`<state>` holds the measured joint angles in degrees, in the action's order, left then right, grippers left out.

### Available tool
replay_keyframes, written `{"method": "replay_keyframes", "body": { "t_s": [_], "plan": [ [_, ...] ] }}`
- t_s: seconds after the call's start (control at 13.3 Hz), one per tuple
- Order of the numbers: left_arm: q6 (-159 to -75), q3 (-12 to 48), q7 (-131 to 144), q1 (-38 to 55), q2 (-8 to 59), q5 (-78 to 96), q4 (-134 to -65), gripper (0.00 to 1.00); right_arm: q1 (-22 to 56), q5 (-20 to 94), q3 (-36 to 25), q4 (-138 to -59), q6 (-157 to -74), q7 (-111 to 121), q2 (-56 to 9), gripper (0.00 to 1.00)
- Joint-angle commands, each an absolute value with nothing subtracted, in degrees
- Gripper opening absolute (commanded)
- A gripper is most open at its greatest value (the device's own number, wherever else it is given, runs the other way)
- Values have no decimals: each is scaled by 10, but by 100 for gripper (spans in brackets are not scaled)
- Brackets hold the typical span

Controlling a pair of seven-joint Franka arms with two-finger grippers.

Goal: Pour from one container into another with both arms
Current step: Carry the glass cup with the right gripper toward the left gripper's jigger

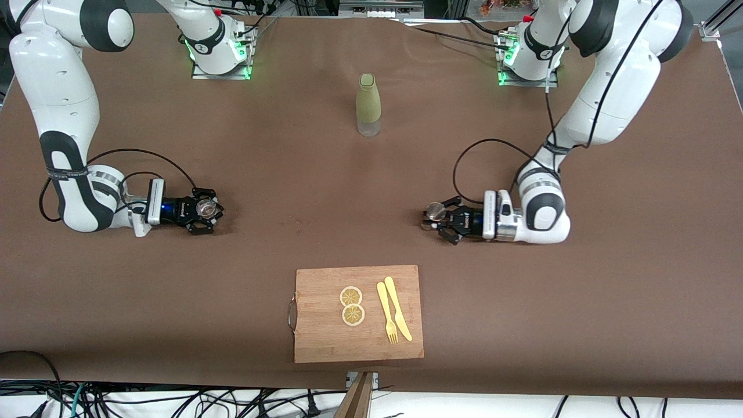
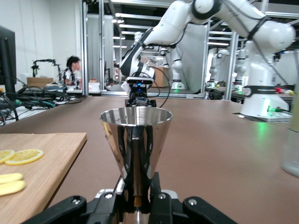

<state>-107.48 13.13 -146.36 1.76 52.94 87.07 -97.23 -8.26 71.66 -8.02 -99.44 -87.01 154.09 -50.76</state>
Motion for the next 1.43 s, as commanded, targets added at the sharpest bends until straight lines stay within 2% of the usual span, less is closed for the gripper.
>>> {"method": "replay_keyframes", "body": {
  "t_s": [0.0,0.23,0.68,0.9,1.36],
  "plan": [
    [-1134,155,-1456,46,519,910,-979,0,-84,736,-69,-1007,-862,1506,-475,16],
    [-1137,161,-1445,92,531,924,-951,0,-77,741,-65,-1011,-869,1467,-447,16],
    [-1231,163,-1429,148,539,947,-912,0,-36,749,-66,-1011,-908,1396,-398,16],
    [-1248,163,-1401,181,559,978,-869,0,-8,765,-72,-1014,-937,1371,-379,16],
    [-1307,162,-1381,235,595,1005,-815,0,119,869,-155,-1030,-965,1364,-374,16]
  ]
}}
